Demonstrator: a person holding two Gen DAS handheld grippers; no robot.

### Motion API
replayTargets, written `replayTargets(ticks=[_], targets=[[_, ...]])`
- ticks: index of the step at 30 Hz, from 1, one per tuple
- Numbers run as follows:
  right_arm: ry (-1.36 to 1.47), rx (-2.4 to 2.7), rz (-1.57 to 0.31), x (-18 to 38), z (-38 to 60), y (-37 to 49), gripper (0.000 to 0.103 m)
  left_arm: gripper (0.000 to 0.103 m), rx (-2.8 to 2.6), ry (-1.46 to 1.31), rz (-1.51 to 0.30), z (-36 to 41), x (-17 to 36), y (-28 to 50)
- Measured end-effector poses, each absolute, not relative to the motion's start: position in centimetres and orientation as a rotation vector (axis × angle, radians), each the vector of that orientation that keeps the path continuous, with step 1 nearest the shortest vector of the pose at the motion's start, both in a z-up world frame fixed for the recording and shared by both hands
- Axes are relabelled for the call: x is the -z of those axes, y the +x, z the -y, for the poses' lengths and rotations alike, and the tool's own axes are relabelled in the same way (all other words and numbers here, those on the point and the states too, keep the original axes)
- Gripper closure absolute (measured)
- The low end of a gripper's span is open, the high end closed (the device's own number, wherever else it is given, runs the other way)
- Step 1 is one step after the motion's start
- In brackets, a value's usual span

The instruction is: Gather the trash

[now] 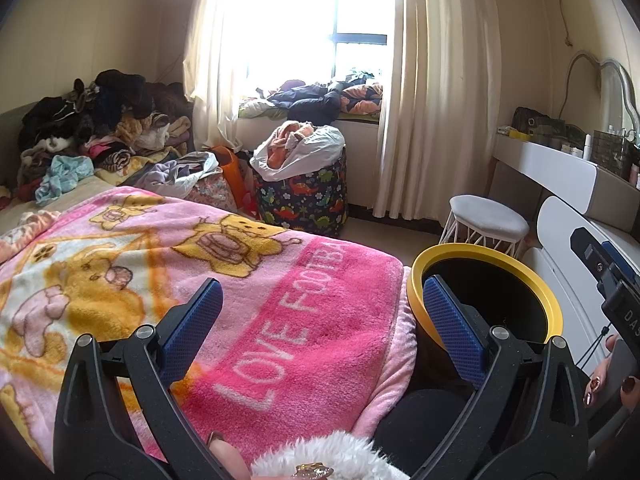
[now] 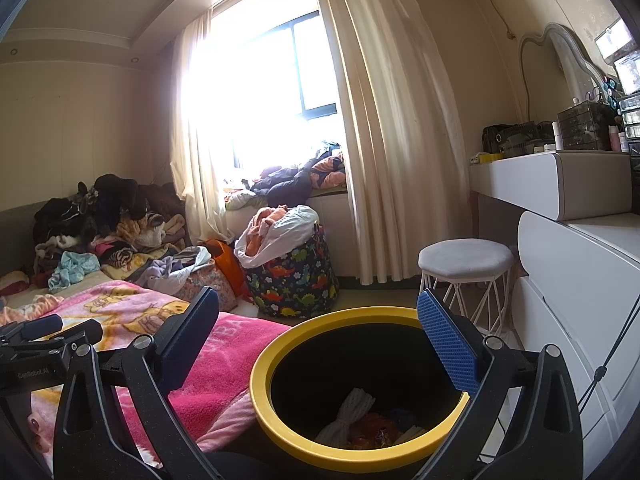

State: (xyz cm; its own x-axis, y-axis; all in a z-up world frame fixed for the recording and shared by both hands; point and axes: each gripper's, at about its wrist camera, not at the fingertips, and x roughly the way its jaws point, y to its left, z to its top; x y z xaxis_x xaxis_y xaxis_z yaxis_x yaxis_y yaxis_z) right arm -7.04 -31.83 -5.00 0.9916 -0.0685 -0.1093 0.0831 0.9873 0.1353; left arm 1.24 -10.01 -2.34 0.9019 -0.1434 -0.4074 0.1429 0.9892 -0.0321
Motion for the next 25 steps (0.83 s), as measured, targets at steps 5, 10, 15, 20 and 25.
replayTargets(ticks=[5, 10, 15, 20, 25], targets=[[0.138, 0.066, -0.123, 5.1, 31.4, -6.8, 0.006, 0.011, 0.148, -0.016, -0.438, 9.8, 2.6, 1.5], [0.131, -0.014, -0.148, 4.0, 29.7, -6.2, 0.006, 0.011, 0.08, -0.033, -0.468, 8.4, 2.8, 2.0], [0.093, -0.23, -0.203, 1.9, 23.6, -3.9, 0.006, 0.011, -0.022, -0.104, -0.499, 2.7, 2.9, 1.6], [-0.031, -0.615, -0.382, 2.1, 9.3, -0.8, 0.006, 0.011, -0.358, -0.164, -0.557, -9.2, 4.2, -0.3], [-0.187, -0.915, -0.741, 8.5, -8.0, 1.5, 0.006, 0.011, -0.769, -0.266, -0.721, -23.2, 8.1, -3.3]])
